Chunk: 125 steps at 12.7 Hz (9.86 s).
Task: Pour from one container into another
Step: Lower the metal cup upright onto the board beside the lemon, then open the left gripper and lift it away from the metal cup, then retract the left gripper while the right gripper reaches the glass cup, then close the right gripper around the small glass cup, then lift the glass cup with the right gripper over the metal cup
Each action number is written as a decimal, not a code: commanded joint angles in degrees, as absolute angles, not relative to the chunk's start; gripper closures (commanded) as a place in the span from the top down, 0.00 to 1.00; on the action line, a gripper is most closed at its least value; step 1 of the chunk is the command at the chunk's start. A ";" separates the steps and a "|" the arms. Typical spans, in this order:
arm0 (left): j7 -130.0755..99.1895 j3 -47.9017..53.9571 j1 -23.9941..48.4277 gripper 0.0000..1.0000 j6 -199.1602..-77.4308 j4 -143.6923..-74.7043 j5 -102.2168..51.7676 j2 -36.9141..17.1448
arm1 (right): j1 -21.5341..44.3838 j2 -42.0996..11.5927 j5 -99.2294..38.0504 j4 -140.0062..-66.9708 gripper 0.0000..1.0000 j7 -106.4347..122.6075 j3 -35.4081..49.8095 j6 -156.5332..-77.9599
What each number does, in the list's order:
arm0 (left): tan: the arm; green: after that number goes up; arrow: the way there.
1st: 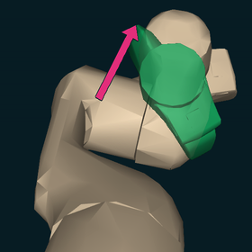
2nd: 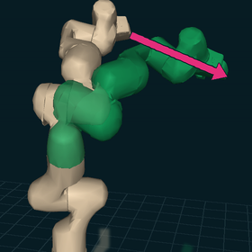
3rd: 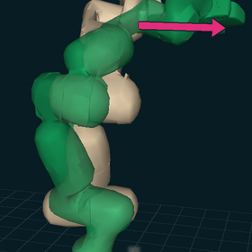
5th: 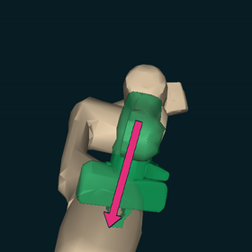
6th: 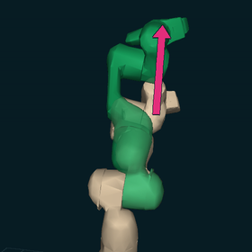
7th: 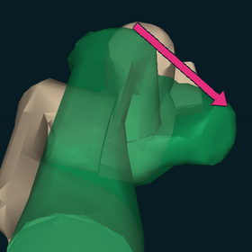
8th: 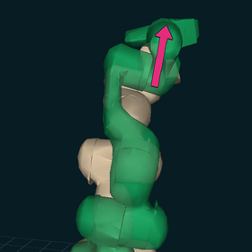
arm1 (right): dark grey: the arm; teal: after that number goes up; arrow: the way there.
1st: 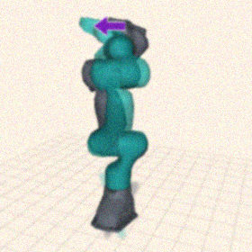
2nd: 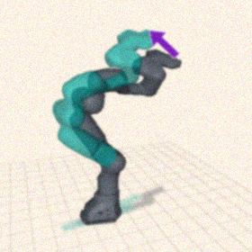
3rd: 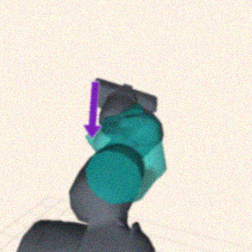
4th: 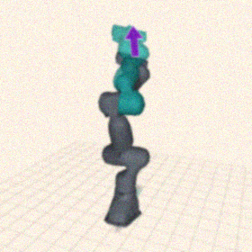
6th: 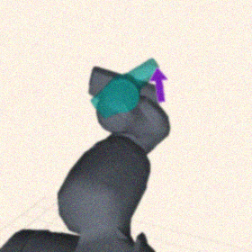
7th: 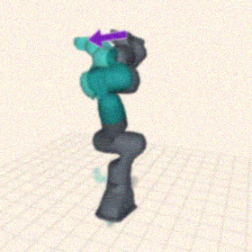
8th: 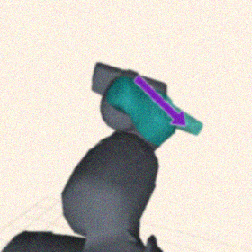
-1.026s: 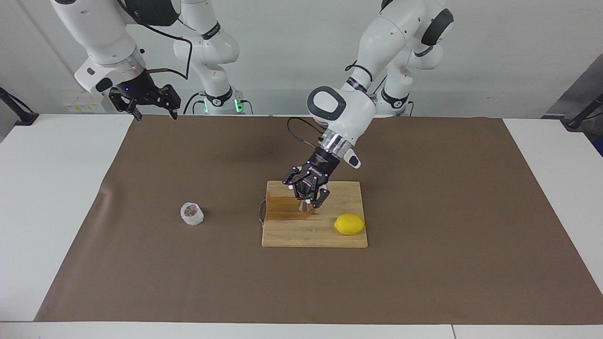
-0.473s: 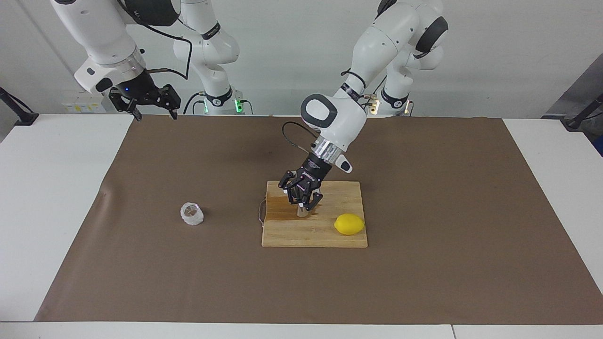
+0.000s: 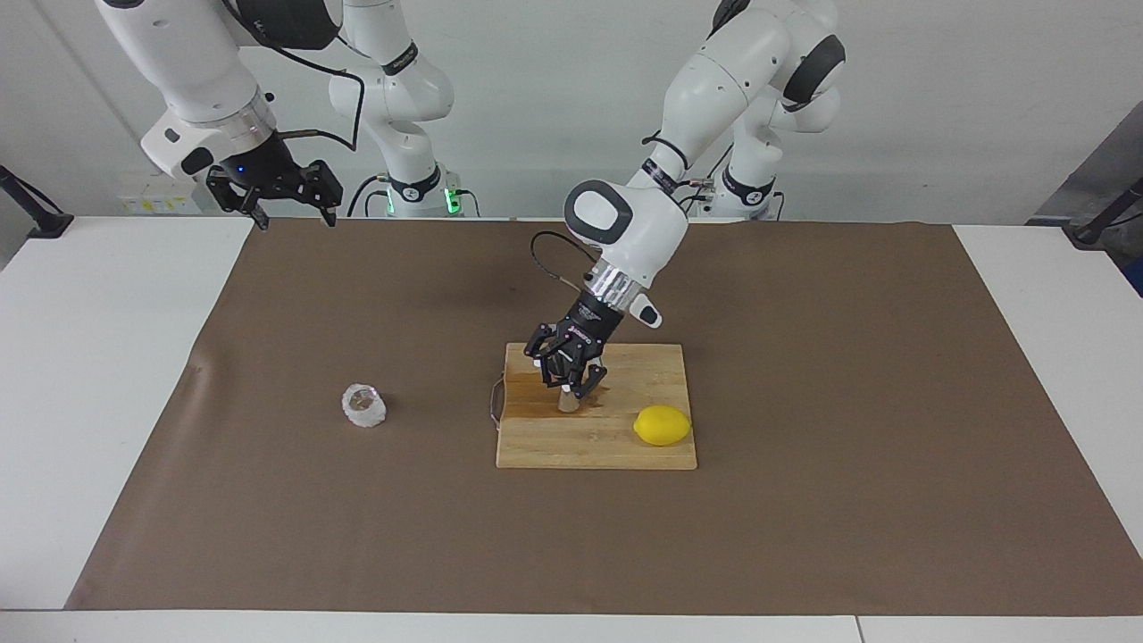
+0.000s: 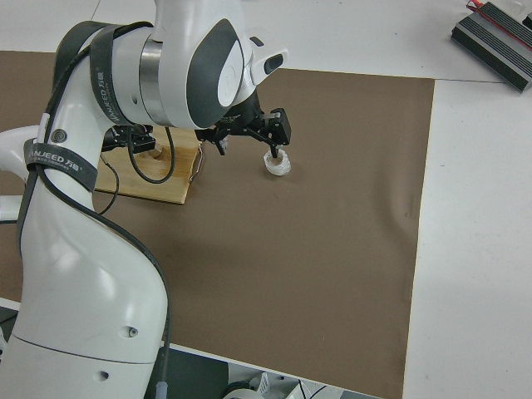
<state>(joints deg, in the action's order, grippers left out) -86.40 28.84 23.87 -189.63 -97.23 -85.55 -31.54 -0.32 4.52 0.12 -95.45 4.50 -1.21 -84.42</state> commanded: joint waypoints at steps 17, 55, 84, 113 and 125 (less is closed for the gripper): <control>-86.31 28.65 24.00 0.84 -191.16 -94.66 -84.99 -32.87 | -0.79 4.39 -1.14 -95.01 1.00 3.78 -1.05 -84.20; -66.92 9.93 7.48 1.00 -120.34 -99.76 -11.28 -9.67 | -18.19 -8.94 -32.03 -105.91 1.00 98.47 -1.67 -111.60; 1.50 3.78 1.41 1.00 -91.76 -98.52 -0.44 5.45 | -11.96 -26.37 -49.75 -109.51 1.00 127.79 0.62 -122.60; 1.49 3.69 0.97 1.00 -90.62 -98.26 -0.44 5.62 | 13.88 -17.14 -24.27 -98.96 0.36 73.84 3.43 -126.01; 1.49 3.60 0.44 1.00 -90.61 -98.26 -0.44 5.62 | 20.66 -21.44 -20.66 -99.58 0.36 69.61 3.43 -141.94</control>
